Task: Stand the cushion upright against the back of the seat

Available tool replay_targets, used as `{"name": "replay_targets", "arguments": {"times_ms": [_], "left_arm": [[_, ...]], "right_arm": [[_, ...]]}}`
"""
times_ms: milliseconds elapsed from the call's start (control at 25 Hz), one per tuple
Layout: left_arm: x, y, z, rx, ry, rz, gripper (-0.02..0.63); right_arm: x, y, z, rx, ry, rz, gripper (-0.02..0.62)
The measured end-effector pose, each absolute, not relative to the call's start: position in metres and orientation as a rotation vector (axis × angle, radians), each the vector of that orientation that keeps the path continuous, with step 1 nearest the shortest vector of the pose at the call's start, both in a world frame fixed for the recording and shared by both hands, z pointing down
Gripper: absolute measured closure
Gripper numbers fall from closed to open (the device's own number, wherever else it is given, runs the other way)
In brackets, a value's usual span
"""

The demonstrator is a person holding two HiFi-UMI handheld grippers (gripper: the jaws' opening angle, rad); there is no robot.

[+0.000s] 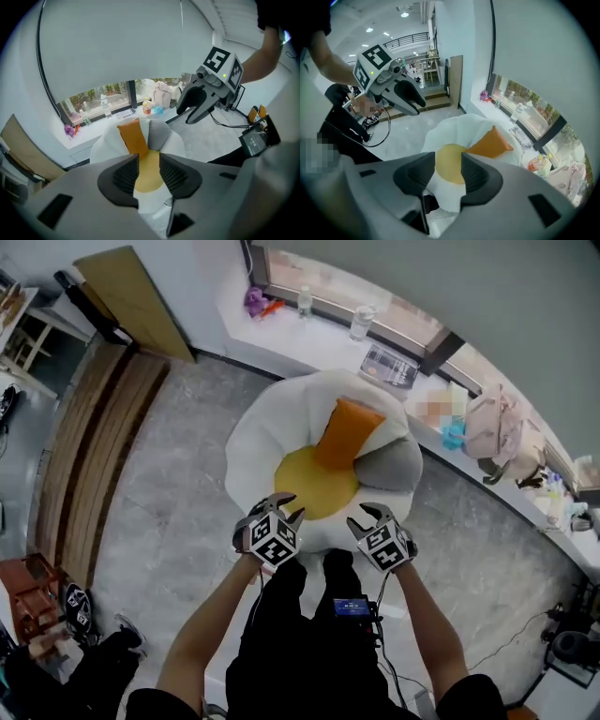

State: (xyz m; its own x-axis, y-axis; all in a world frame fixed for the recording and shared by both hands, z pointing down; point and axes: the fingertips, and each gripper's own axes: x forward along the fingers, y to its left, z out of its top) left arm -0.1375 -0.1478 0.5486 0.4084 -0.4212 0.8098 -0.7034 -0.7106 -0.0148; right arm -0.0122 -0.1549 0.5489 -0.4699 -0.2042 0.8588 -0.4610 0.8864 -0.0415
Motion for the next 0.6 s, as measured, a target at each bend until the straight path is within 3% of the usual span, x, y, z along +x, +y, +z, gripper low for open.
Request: {"name": "replay_targets", "arguments": {"times_ms": [240, 400, 600], "left_arm": [[-0.155, -0.128, 0.488, 2.404, -1.016, 1.154, 0.523], [-0.164, -0.111, 0.448, 2.483, -1.021, 1.122, 0.564], [-0.167, -0.075, 0.429, 2.533, -0.964, 1.027, 0.592]], "right_arm": [[-0.033, -0.139, 0.497, 0.496, -2.098, 0.260, 0.438], [-0.052, -0.131, 0.467, 0.551, -2.120, 0.220, 0.535], [-0.063, -0.112, 0.440, 0.612, -2.150, 0.202, 0.572]]}}
